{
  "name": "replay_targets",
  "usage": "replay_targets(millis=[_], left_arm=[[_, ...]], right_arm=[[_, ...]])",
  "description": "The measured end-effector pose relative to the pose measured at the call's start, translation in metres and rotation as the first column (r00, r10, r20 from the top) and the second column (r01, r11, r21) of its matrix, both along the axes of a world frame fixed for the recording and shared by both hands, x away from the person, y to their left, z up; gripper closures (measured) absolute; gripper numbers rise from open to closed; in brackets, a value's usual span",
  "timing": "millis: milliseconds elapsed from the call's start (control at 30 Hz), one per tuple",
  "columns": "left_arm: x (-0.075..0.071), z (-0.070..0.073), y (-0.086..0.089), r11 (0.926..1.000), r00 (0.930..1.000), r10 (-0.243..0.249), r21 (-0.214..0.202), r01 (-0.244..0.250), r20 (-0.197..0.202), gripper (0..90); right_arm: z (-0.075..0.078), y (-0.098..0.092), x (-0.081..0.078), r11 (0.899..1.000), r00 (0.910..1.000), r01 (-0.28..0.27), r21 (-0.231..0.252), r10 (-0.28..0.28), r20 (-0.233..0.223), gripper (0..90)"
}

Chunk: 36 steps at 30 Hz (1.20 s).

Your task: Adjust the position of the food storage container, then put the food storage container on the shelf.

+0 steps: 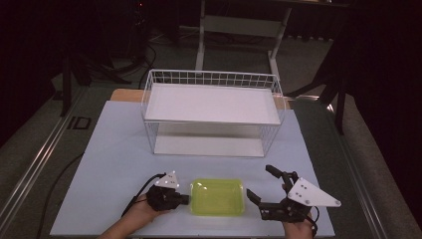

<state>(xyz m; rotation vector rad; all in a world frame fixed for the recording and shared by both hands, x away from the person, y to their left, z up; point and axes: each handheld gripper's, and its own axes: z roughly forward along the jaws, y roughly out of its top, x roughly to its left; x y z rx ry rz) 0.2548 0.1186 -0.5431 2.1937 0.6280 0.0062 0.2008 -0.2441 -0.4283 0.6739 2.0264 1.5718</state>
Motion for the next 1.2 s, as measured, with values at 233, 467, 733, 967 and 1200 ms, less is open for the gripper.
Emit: replay_targets(millis=[233,467,733,967,1200], left_arm=[[-0.003,0.018,0.028,0.9955,0.9953,0.091,-0.028,-0.09,0.033,61.8],[-0.018,0.046,0.039,0.9832,0.9922,0.119,-0.143,-0.113,0.036,39.6],[-0.027,0.066,0.033,0.9683,0.987,0.161,-0.194,-0.157,0.001,27.7],[-0.026,0.068,0.017,0.962,0.979,0.196,-0.183,-0.203,-0.056,27.7],[-0.018,0.059,0.009,0.9503,0.9614,0.239,-0.171,-0.26,-0.137,27.7]], right_arm=[[-0.005,0.008,-0.002,0.993,0.9974,0.071,-0.095,-0.069,0.02,14.4],[-0.008,0.007,0.005,0.994,0.9969,0.06,-0.092,-0.064,-0.046,18.9],[-0.006,0.006,0.011,0.994,0.9881,0.035,-0.108,-0.051,-0.145,15.5],[-0.009,0.008,0.022,0.985,0.9637,0.103,-0.139,-0.133,-0.231,11.0],[-0.025,0.008,0.034,0.983,0.9263,0.121,-0.136,-0.161,-0.341,11.0]])
